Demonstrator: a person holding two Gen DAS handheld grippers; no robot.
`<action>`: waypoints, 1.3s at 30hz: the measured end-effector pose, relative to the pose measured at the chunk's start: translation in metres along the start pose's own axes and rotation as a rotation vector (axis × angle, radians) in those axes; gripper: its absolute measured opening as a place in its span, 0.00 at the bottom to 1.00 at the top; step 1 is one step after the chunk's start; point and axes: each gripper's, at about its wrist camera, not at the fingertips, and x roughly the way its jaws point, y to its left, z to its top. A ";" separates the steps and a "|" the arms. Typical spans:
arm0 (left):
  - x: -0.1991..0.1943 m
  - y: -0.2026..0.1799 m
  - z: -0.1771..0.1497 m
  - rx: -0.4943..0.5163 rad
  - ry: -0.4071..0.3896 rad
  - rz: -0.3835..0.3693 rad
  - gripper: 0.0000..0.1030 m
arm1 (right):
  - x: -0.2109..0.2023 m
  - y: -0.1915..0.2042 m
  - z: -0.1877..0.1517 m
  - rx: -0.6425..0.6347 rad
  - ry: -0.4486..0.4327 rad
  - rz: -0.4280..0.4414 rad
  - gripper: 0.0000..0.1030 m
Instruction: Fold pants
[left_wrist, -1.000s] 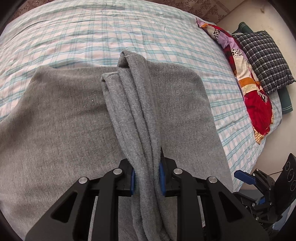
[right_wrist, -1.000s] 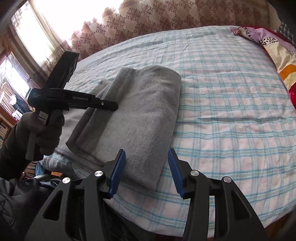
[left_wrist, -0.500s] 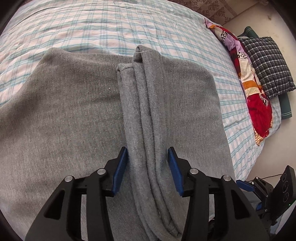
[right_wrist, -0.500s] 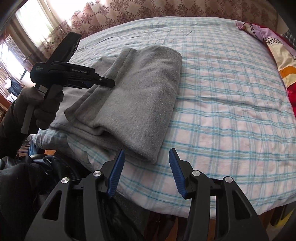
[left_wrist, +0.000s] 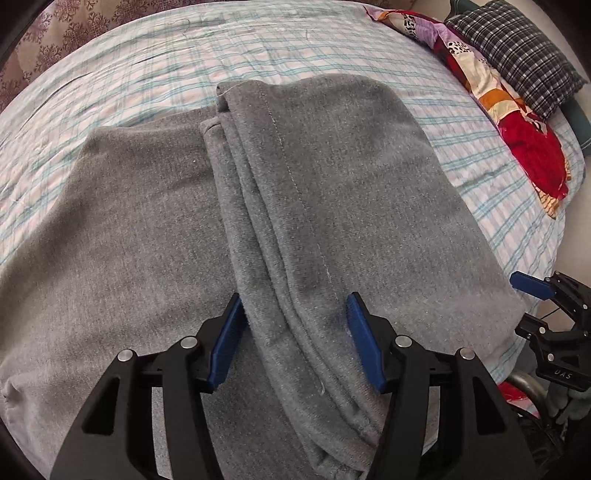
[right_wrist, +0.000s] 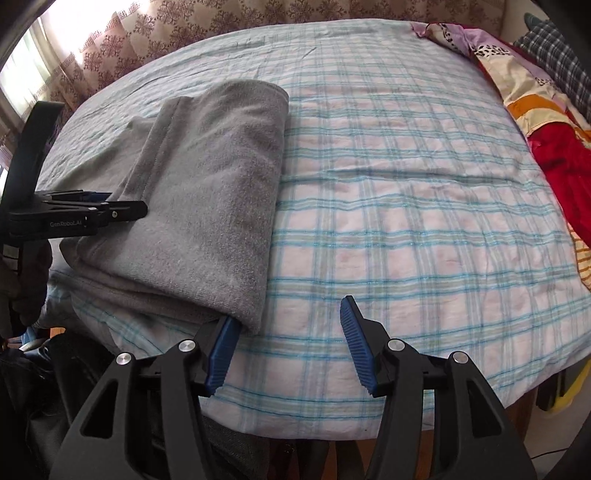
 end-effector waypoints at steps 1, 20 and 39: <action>-0.002 0.002 0.000 -0.006 0.000 -0.003 0.58 | -0.003 0.000 0.001 -0.007 -0.002 0.010 0.52; -0.056 -0.017 0.034 0.011 -0.163 -0.031 0.60 | 0.005 0.053 0.031 -0.047 -0.026 0.319 0.46; -0.004 -0.021 0.003 0.051 -0.082 -0.054 0.60 | 0.004 0.008 0.090 0.051 -0.137 0.345 0.46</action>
